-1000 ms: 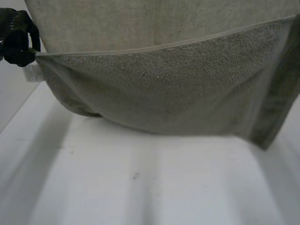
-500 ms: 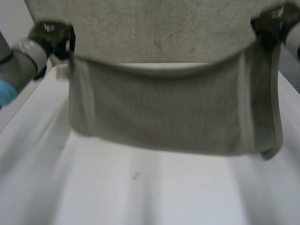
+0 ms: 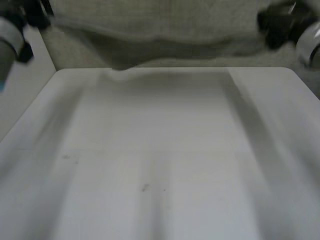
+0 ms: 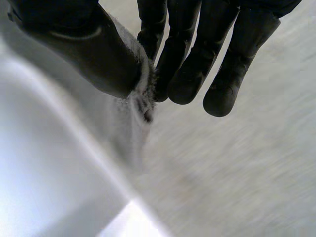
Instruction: Fold the towel.
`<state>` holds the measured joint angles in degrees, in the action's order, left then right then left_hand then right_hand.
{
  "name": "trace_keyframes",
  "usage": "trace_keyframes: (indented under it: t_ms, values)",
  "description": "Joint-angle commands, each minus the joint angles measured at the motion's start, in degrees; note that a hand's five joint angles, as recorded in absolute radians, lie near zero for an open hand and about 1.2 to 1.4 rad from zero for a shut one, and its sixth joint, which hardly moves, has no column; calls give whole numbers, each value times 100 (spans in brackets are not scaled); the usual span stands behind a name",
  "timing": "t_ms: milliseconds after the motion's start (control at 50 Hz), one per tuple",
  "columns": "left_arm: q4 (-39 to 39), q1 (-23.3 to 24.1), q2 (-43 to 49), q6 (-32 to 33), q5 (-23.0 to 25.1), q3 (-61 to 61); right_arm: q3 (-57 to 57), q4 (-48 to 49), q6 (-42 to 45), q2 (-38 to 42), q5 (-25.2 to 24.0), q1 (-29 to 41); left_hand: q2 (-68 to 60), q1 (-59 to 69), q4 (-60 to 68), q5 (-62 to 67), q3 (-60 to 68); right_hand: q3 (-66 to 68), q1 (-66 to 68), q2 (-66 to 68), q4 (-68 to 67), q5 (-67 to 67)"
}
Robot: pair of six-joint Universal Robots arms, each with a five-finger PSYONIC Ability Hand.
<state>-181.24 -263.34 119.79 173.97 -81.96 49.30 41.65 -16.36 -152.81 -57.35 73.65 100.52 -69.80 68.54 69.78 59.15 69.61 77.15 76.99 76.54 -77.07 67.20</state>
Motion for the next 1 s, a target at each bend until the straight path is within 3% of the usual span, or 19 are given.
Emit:
trace_keyframes:
  t_ms: [20, 100, 260, 400, 440, 500, 560, 600, 620, 660, 780, 880, 1000]
  values:
    - [-746, -94, -79, 233, 479, 2347, 2001, 622, 778, 188, -369, -6, -1020, 1146, 1022, 1085, 1039, 285, 301, 346, -293, 280]
    - [-1447, -94, -35, 951, 567, 3688, 2665, 1082, 973, 329, -369, -24, -1020, 1146, 1022, 1085, 1039, 285, 301, 346, -293, 280]
    - [-1642, -234, -341, 2402, 883, 5061, 3552, 1337, 1061, 118, -334, -349, -1020, 1146, 1022, 1085, 1039, 285, 301, 346, -293, 280]
    - [-1440, -569, -1353, 2791, 883, 5792, 4447, 873, 1131, -1329, -378, -682, -1020, 1146, 1022, 1085, 1039, 285, 301, 346, -293, 280]
    - [-1247, -657, -1722, 2782, 883, 5907, 4562, 680, 1166, -1584, -395, -813, -1020, 1146, 1022, 1085, 1039, 285, 301, 346, -293, 280]
    - [-179, -981, -2992, 2765, 971, 6003, 4703, 101, 1288, -2198, -430, -1103, -1020, 1146, 1022, 1085, 1039, 285, 301, 346, -293, 280]
    - [247, -1088, -3418, 2773, 1112, 5986, 4730, -550, 1473, -2937, -492, -1402, -1020, 1146, 1022, 1085, 1039, 285, 301, 346, -293, 280]
    - [912, -1289, -4145, 2782, 1558, 5942, 4721, -799, 1588, -3221, -536, -1544, -1020, 1146, 1022, 1085, 1039, 285, 301, 346, -293, 280]
    - [915, -1290, -4148, 2782, 1560, 5942, 4704, -964, 1710, -3422, -623, -1640, -1020, 1146, 1022, 1085, 1039, 285, 301, 346, -293, 280]
    - [1144, -1587, -4463, 2774, 2041, 5933, 4704, -992, 1815, -3537, -711, -1702, -1020, 1146, 1022, 1085, 1039, 285, 301, 346, -293, 280]
    - [1038, -1756, -4333, 2747, 2360, 5977, 4739, -878, 1905, -3337, -975, -1755, -1020, 1146, 1022, 1085, 1039, 285, 301, 346, -293, 280]
    - [757, -1659, -3322, 2747, 2272, 5775, 4616, -598, 1887, -2512, -906, -1659, -1020, 1146, 1022, 1085, 1039, 285, 301, 346, -293, 280]
    - [678, -1140, -1995, 2729, 1956, 5063, 4178, -176, 1764, -1633, -739, -1334, -1020, 1146, 1022, 1085, 1039, 285, 301, 346, -293, 280]
